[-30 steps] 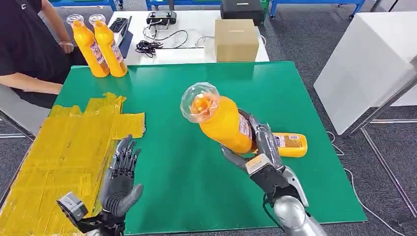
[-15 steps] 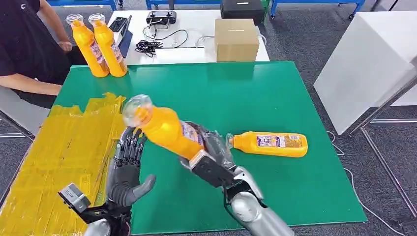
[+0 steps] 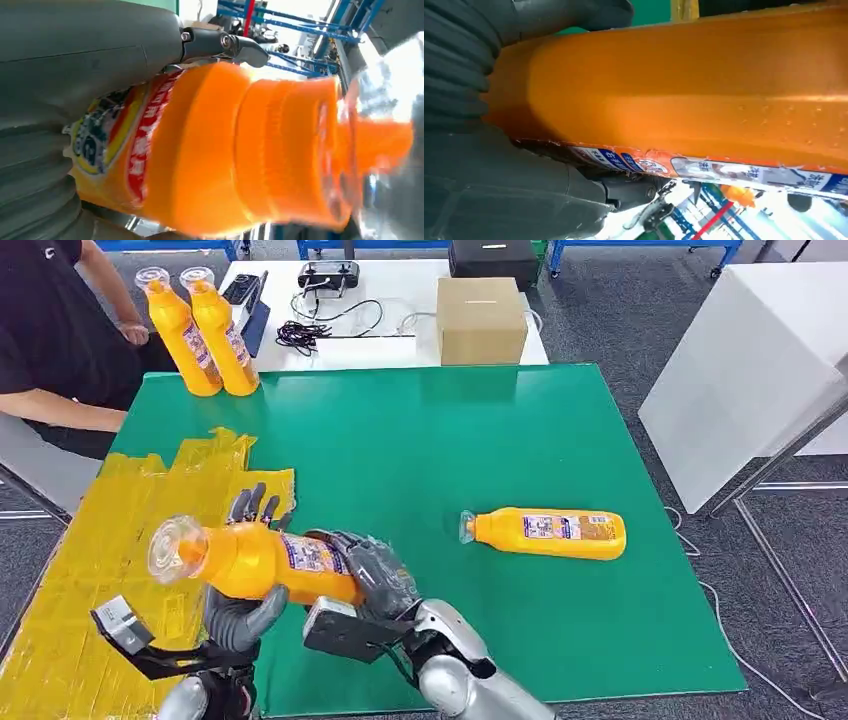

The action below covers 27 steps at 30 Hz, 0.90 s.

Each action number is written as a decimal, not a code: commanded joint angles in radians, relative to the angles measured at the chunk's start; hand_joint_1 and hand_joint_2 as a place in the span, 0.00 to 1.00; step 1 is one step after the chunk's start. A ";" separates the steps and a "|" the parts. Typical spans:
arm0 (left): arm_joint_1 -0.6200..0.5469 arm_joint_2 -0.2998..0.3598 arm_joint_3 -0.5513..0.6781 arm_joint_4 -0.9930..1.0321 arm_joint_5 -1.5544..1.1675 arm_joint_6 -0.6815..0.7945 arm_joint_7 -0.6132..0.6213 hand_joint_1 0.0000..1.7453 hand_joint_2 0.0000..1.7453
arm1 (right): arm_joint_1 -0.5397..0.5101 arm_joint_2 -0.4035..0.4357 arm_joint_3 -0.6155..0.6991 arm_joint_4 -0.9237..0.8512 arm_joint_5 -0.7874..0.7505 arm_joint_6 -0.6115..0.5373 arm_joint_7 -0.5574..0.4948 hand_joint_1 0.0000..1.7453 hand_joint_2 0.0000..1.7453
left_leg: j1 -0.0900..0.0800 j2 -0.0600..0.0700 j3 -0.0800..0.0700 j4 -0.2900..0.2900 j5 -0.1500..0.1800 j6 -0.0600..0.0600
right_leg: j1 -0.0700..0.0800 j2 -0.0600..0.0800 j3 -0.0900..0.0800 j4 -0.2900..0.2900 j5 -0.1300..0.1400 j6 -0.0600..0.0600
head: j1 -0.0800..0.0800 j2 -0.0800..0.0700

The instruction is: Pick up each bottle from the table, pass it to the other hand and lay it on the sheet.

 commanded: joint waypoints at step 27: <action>-0.033 0.002 0.070 0.070 -0.002 -0.054 -0.002 1.00 1.00 | -0.060 -0.022 0.092 0.111 0.006 0.036 0.010 1.00 1.00 | 0.001 -0.001 0.002 -0.001 0.000 -0.001 | 0.001 -0.002 0.003 -0.003 0.000 0.000 | 0.000 0.000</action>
